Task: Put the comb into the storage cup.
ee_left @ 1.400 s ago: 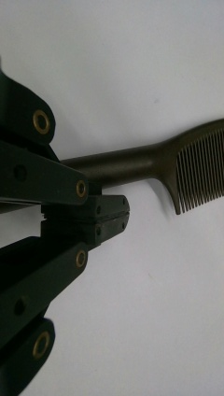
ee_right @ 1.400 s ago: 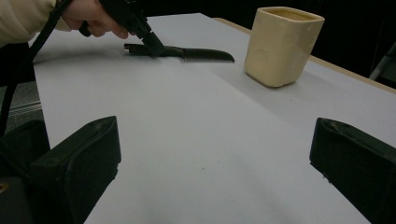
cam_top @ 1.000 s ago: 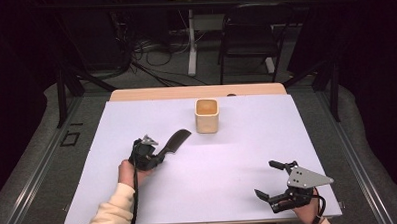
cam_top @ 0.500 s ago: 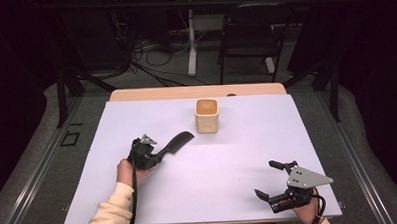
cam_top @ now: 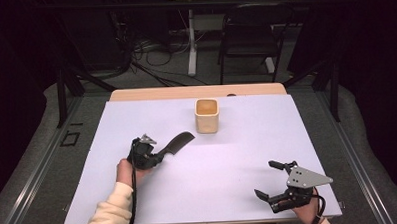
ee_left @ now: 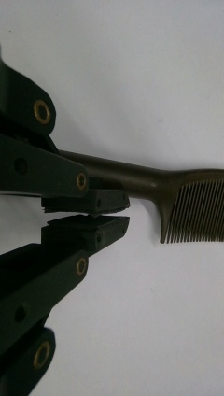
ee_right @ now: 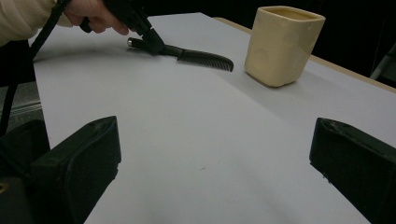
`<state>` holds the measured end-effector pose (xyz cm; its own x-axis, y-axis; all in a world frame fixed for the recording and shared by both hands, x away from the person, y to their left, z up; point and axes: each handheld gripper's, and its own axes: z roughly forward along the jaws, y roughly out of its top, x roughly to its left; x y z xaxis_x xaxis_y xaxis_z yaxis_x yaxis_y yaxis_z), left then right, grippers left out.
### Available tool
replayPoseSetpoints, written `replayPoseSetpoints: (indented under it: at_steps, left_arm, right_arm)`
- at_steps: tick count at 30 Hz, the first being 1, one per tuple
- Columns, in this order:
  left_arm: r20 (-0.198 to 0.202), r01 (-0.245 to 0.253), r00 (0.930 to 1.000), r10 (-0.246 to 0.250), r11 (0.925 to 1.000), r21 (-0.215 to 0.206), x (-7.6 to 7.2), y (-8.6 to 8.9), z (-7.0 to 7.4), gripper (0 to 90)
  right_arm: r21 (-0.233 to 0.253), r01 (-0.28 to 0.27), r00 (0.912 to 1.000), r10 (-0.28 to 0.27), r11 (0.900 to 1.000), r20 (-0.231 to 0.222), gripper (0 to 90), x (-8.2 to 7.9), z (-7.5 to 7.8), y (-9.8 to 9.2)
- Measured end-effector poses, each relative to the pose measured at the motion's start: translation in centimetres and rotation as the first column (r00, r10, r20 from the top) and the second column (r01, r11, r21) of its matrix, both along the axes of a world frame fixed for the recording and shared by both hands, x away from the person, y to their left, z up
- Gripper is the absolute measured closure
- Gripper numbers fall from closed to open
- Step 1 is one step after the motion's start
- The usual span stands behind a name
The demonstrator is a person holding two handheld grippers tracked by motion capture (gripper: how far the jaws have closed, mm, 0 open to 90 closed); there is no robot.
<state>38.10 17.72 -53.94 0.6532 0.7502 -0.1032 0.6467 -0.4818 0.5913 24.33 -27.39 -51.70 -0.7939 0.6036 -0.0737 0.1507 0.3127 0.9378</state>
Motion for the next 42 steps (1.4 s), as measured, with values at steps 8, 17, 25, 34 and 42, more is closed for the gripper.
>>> replayPoseSetpoints:
  at_steps: [8,17,25,34,42]
  left_arm:
    - [0.003,0.034,0.9994,-0.034,0.9992,-0.021,-0.3,-0.3,1.2,65.0]
    - [-0.005,0.027,0.9996,-0.026,0.9965,0.079,0.6,-0.2,2.1,33.8]
    - [-0.028,0.034,0.9991,-0.030,0.9859,0.164,1.7,-0.7,1.9,11.2]
    - [-0.049,0.053,0.9978,-0.043,0.9724,0.227,2.8,-1.5,1.5,0.5]
    - [-0.081,0.112,0.9924,-0.093,0.9546,0.276,3.1,-2.2,1.6,36.3]
  right_arm:
    - [0.002,0.000,1.0000,0.000,1.000,0.004,1.5,0.0,0.0,0.0]
    - [-0.002,0.000,1.0000,0.000,1.000,-0.002,1.5,0.1,-0.1,0.1]
    - [-0.002,0.001,1.0000,-0.001,1.000,-0.001,1.5,0.1,-0.1,0.1]
    - [-0.004,0.004,0.9999,-0.004,1.000,-0.010,1.5,0.2,-0.2,0.2]
    - [-0.004,0.002,0.9999,-0.002,1.000,-0.011,1.5,0.2,-0.2,0.1]
